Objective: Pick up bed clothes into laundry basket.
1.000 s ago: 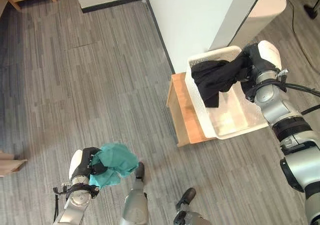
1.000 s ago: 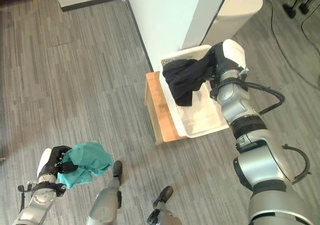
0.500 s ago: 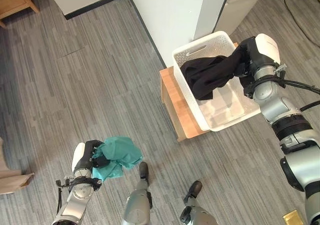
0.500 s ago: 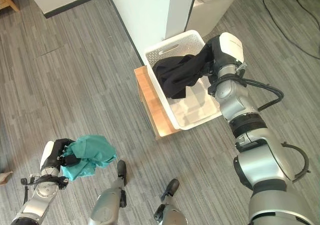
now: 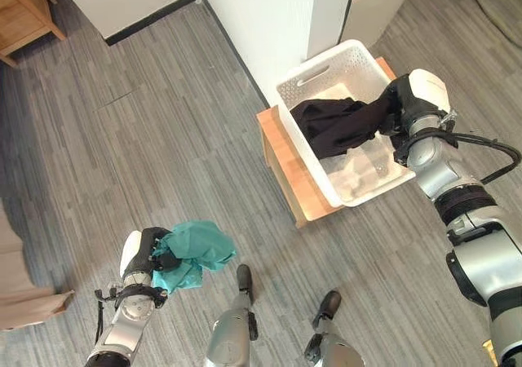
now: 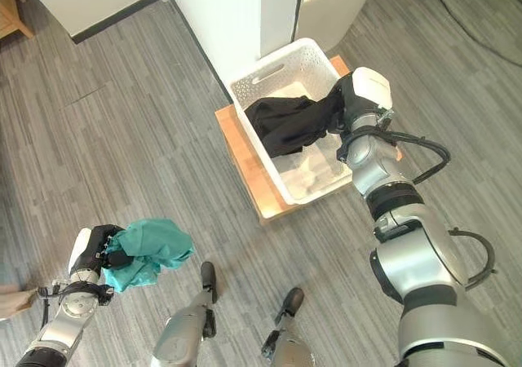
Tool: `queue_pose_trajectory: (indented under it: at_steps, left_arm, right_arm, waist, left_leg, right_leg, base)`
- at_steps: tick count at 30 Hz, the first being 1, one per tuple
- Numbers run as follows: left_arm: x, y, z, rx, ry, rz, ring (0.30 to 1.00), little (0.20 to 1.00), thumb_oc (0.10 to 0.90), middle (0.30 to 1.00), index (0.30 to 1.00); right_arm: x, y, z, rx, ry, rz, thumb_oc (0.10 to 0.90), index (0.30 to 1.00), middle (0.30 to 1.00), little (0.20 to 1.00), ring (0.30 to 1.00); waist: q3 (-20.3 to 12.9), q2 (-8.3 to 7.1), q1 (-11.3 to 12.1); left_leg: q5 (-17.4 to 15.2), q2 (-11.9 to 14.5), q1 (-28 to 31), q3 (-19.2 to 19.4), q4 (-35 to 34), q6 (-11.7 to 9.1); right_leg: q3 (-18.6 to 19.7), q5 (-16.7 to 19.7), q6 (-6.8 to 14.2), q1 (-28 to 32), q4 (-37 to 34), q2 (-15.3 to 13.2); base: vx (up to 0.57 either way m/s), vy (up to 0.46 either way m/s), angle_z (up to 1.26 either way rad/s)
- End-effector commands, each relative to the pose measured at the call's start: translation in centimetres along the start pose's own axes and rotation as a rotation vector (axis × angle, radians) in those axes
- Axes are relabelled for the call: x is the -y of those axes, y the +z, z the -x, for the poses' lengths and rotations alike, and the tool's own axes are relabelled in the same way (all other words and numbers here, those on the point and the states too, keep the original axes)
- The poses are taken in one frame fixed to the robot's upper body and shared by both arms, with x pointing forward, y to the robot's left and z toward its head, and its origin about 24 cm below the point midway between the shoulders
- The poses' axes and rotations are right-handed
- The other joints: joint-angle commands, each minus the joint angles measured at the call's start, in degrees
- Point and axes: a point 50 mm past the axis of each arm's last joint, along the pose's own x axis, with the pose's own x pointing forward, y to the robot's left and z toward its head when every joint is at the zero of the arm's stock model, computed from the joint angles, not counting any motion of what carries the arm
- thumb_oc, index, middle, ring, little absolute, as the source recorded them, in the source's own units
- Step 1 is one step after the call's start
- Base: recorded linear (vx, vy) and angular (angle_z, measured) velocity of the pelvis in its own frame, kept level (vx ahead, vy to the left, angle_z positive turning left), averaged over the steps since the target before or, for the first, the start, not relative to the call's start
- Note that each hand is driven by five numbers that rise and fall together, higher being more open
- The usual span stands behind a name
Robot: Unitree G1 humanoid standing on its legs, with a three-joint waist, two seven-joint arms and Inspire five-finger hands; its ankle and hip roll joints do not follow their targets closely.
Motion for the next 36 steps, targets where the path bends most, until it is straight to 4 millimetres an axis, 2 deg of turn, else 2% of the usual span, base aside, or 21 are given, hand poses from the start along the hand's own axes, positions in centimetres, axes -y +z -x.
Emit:
queue_pose_trajectory:
  at_steps: [1,4,6,8,10,11,16,18,19,24,25,26,27,28,29,30,31,33,34,35,36]
  left_arm:
    - [-2.7,1.7,-1.0,0.118,0.098,-0.028,0.300,0.300,0.400,0.300,0.300]
    - [-3.0,1.4,-1.1,0.105,0.109,-0.037,0.300,0.300,0.400,0.300,0.300]
    - [-3.0,1.4,-1.1,0.105,0.110,-0.036,0.300,0.300,0.400,0.300,0.300]
    - [-3.6,1.3,-1.4,0.091,0.137,-0.048,0.300,0.300,0.400,0.300,0.300]
    - [-3.7,1.2,-1.4,0.087,0.141,-0.051,0.300,0.300,0.400,0.300,0.300]
    - [-4.0,0.9,-1.5,0.071,0.150,-0.055,0.300,0.300,0.400,0.300,0.300]
    - [-4.1,0.6,-1.7,0.049,0.151,-0.063,0.300,0.300,0.400,0.300,0.300]
    - [-4.2,0.7,-1.8,0.049,0.151,-0.067,0.300,0.300,0.400,0.300,0.300]
    - [-4.7,0.6,-2.0,0.034,0.165,-0.070,0.300,0.300,0.400,0.300,0.300]
    - [-5.0,-0.1,-1.9,0.008,0.162,-0.083,0.300,0.300,0.400,0.300,0.300]
    - [-5.0,-0.1,-1.9,0.009,0.161,-0.083,0.300,0.300,0.400,0.300,0.300]
    - [-5.1,-0.7,-1.8,-0.020,0.162,-0.087,0.300,0.300,0.400,0.300,0.300]
    - [-5.0,-0.7,-1.7,-0.018,0.161,-0.102,0.300,0.300,0.400,0.300,0.300]
    - [-5.2,-0.5,-1.9,-0.013,0.164,-0.101,0.300,0.300,0.400,0.300,0.300]
    - [-5.1,-1.2,-1.4,-0.040,0.163,-0.078,0.300,0.300,0.400,0.300,0.300]
    - [-5.1,-1.2,-1.3,-0.040,0.162,-0.079,0.300,0.300,0.400,0.300,0.300]
    - [-5.2,-1.6,-0.9,-0.048,0.169,-0.075,0.300,0.300,0.400,0.300,0.300]
    - [-6.3,-1.7,-0.6,-0.047,0.237,-0.066,0.300,0.300,0.400,0.300,0.300]
    - [-6.4,-1.7,-0.6,-0.045,0.236,-0.073,0.300,0.300,0.400,0.300,0.300]
    - [-7.9,-1.6,-0.5,-0.051,0.314,-0.078,0.300,0.300,0.400,0.300,0.300]
    - [-8.0,-1.5,-0.5,-0.046,0.310,-0.090,0.300,0.300,0.400,0.300,0.300]
  right_arm:
    - [6.8,5.6,-1.8,0.176,-0.203,0.107,0.800,0.900,0.900,0.900,0.900]
    - [7.0,6.9,-1.6,0.233,-0.215,0.142,0.800,0.900,0.900,0.900,0.900]
    - [7.1,6.9,-1.6,0.234,-0.215,0.143,0.800,0.900,0.900,0.900,0.900]
    - [7.4,9.2,-1.1,0.336,-0.252,0.155,0.800,0.900,0.900,0.900,0.900]
    - [7.5,9.9,-0.9,0.364,-0.261,0.153,0.800,0.900,0.900,0.900,0.900]
    - [7.6,11.5,-0.4,0.427,-0.275,0.143,0.800,0.900,0.900,0.900,0.900]
    - [8.0,13.0,0.1,0.477,-0.288,0.077,0.800,0.900,0.900,0.900,0.900]
    - [8.0,13.1,0.2,0.483,-0.287,0.049,0.800,0.900,0.900,0.900,0.900]
    - [8.3,12.7,0.5,0.479,-0.291,-0.004,0.800,0.900,0.900,0.900,0.900]
    - [9.6,10.7,0.5,0.444,-0.315,0.010,0.800,0.900,0.900,0.900,0.900]
    - [9.6,10.6,0.5,0.443,-0.315,0.010,0.800,0.900,0.900,0.900,0.900]
    - [10.6,9.3,0.6,0.418,-0.336,0.005,0.800,0.900,0.900,0.900,0.900]
    - [10.8,9.6,0.9,0.442,-0.351,-0.002,0.800,0.900,0.900,0.900,0.900]
    - [12.4,8.6,1.0,0.414,-0.375,0.002,0.800,0.900,0.900,0.900,0.900]
    - [13.3,7.2,1.1,0.382,-0.423,-0.023,0.800,0.900,0.900,0.900,0.900]
    - [13.2,7.1,1.2,0.380,-0.422,-0.024,0.800,0.900,0.900,0.900,0.900]
    - [14.1,5.9,1.5,0.355,-0.465,-0.035,0.800,0.900,0.900,0.900,0.900]
    - [15.5,3.1,3.2,0.338,-0.539,-0.036,0.800,0.900,0.900,0.900,0.900]
    - [15.4,2.8,3.3,0.331,-0.538,-0.038,0.800,0.900,0.900,0.900,0.900]
    - [14.2,-0.4,4.9,0.291,-0.522,-0.016,0.800,0.900,0.900,0.900,0.900]
    - [14.1,-0.9,5.3,0.279,-0.521,-0.019,0.800,0.900,0.900,0.900,0.900]
  waist:
    - [-2.1,1.21,-0.5]
    - [-2.2,1.75,-0.9]
    - [-2.2,1.77,-0.9]
    - [-3.0,2.07,-1.4]
    - [-3.3,2.00,-1.6]
    - [-4.4,1.61,-1.8]
    - [-6.3,0.40,-2.3]
    - [-6.6,0.07,-2.4]
    - [-8.2,-1.32,-3.0]
    - [-9.7,-3.58,-3.5]
    - [-9.7,-3.60,-3.5]
    - [-10.3,-4.42,-3.9]
    - [-10.4,-4.67,-4.3]
    - [-10.8,-5.01,-4.6]
    - [-11.3,-5.09,-4.7]
    - [-11.3,-5.16,-4.6]
    - [-11.6,-5.22,-4.8]
    - [-11.7,-4.39,-6.4]
    - [-11.8,-4.62,-6.2]
    - [-11.6,-3.43,-8.2]
    - [-11.8,-3.86,-7.7]
  left_leg:
    - [-2.5,1.2,-2.9,-0.3,-0.5,-3.4]
    - [-2.5,1.2,-2.9,0.0,-0.5,-3.5]
    - [-2.5,1.3,-2.9,0.1,-0.5,-3.5]
    - [-2.7,1.3,-2.5,0.3,-0.5,-3.6]
    - [-2.8,1.3,-2.2,0.2,-0.5,-3.6]
    - [-3.2,1.4,-1.6,0.2,-0.5,-3.6]
    - [-3.8,1.2,-0.1,-0.2,-0.5,-3.4]
    - [-2.9,1.2,-0.1,0.4,-0.5,-2.8]
    - [-3.6,1.2,1.4,0.1,-0.5,-2.5]
    - [-4.4,0.9,3.6,-0.1,-0.5,-2.3]
    - [-4.5,0.9,3.7,-0.1,-0.5,-2.3]
    - [-4.8,0.9,4.6,0.1,-0.5,-2.3]
    - [-5.0,0.9,4.9,0.2,-0.5,-2.3]
    - [-5.2,0.9,5.6,0.5,-0.5,-2.3]
    - [-5.4,0.9,6.4,0.8,-0.5,-2.3]
    - [-5.4,0.9,6.4,0.8,-0.5,-2.3]
    - [-5.5,1.0,7.0,1.0,-0.5,-2.3]
    - [-5.9,1.1,8.1,1.8,-0.5,-2.2]
    - [-5.9,1.1,8.1,1.8,-0.5,-2.2]
    - [-6.2,1.2,8.8,2.2,-0.5,-2.2]
    - [-6.2,1.2,8.9,2.1,-0.5,-2.2]
  right_leg:
    - [1.2,-7.0,4.3,-0.5,4.2,-7.0]
    - [1.6,-6.8,4.5,-0.7,3.9,-7.1]
    - [1.6,-6.8,4.5,-0.8,3.9,-7.1]
    - [1.7,-6.7,4.5,-0.4,3.4,-7.1]
    - [1.7,-6.7,4.5,-0.1,3.1,-7.1]
    - [1.5,-6.8,4.4,0.7,2.8,-7.0]
    - [1.1,-7.1,4.2,2.9,2.1,-6.6]
    - [0.3,-6.1,3.8,3.0,2.0,-6.5]
    - [0.1,-6.3,3.8,4.7,1.5,-6.2]
    - [-0.2,-6.5,4.0,7.2,1.2,-5.7]
    - [-0.2,-6.6,4.0,7.3,1.1,-5.8]
    - [0.1,-6.7,4.1,8.1,1.0,-5.6]
    - [0.3,-6.7,4.1,8.2,1.0,-5.6]
    - [0.4,-6.7,4.3,8.6,0.9,-5.5]
    - [0.3,-6.7,4.3,9.2,0.9,-5.5]
    - [0.3,-6.7,4.3,9.3,0.8,-5.5]
    - [0.2,-6.7,4.4,9.6,0.8,-5.6]
    - [0.6,-7.0,4.6,10.2,0.7,-5.6]
    - [0.6,-7.0,4.6,10.3,0.7,-5.6]
    - [1.1,-7.1,4.8,10.4,0.8,-5.6]
    - [1.0,-7.1,4.8,10.5,0.8,-5.6]
  base:
    - [-0.02,0.043,-0.17]
    - [-0.01,0.017,-0.08]
    - [0.00,0.004,-0.02]
    - [0.01,0.005,-0.02]
    - [0.04,-0.010,-0.06]
    - [0.06,-0.022,-0.06]
    - [0.02,-0.016,0.01]
    - [0.00,-0.011,0.08]
    - [0.09,-0.020,0.07]
    - [0.08,-0.025,0.03]
    - [0.06,-0.014,0.00]
    - [0.04,-0.014,-0.03]
    - [0.06,-0.016,0.04]
    - [0.05,-0.017,0.04]
    - [0.05,-0.012,-0.02]
    - [0.04,-0.016,-0.11]
    - [0.02,-0.016,-0.13]
    - [0.01,-0.010,-0.04]
    - [0.01,-0.031,0.00]
    - [0.01,-0.029,-0.06]
    - [0.00,-0.060,-0.11]
